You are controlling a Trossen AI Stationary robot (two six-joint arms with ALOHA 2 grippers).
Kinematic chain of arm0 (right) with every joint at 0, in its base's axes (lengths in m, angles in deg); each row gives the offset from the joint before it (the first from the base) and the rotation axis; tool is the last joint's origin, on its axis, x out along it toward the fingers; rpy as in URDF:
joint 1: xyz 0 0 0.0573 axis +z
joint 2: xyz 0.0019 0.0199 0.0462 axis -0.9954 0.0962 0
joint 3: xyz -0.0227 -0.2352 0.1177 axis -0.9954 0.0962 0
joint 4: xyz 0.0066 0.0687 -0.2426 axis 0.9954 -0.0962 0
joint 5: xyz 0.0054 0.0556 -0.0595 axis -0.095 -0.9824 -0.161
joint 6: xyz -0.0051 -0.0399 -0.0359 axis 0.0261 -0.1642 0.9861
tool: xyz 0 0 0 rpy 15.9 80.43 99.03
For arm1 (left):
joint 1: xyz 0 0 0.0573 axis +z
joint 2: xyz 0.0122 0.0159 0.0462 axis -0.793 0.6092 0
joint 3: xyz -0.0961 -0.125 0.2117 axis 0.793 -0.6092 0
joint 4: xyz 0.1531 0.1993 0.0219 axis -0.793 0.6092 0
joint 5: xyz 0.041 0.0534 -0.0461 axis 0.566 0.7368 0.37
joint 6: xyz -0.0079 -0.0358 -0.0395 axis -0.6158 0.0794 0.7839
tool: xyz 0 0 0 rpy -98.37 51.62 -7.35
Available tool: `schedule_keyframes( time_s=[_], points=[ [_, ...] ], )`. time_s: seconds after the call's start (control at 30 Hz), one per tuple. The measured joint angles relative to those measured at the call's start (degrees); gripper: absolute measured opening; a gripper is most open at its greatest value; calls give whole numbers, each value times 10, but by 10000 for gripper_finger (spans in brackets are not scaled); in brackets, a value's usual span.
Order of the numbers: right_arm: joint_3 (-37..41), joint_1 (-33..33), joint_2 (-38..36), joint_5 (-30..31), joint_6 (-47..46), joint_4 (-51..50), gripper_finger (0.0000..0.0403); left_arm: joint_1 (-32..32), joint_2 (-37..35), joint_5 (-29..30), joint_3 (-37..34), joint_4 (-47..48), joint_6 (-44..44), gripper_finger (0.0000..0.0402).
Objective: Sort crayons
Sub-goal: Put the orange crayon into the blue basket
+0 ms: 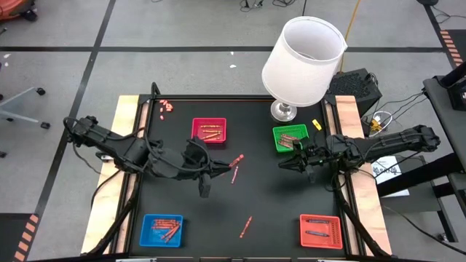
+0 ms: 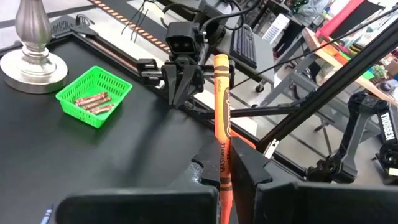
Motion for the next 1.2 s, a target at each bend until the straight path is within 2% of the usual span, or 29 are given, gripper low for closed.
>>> schedule_keyframes(
  time_s=[0.37,0.93,1.2],
  points=[
    [0,0,0,0,-6,0,1,0,0,0,0,0,-7,11],
    [0,0,0,-15,0,0,0,0,0,0,0,1,-170,11],
    [0,0,0,-14,13,0,0,0,0,-14,0,1,-185,11]
  ],
)
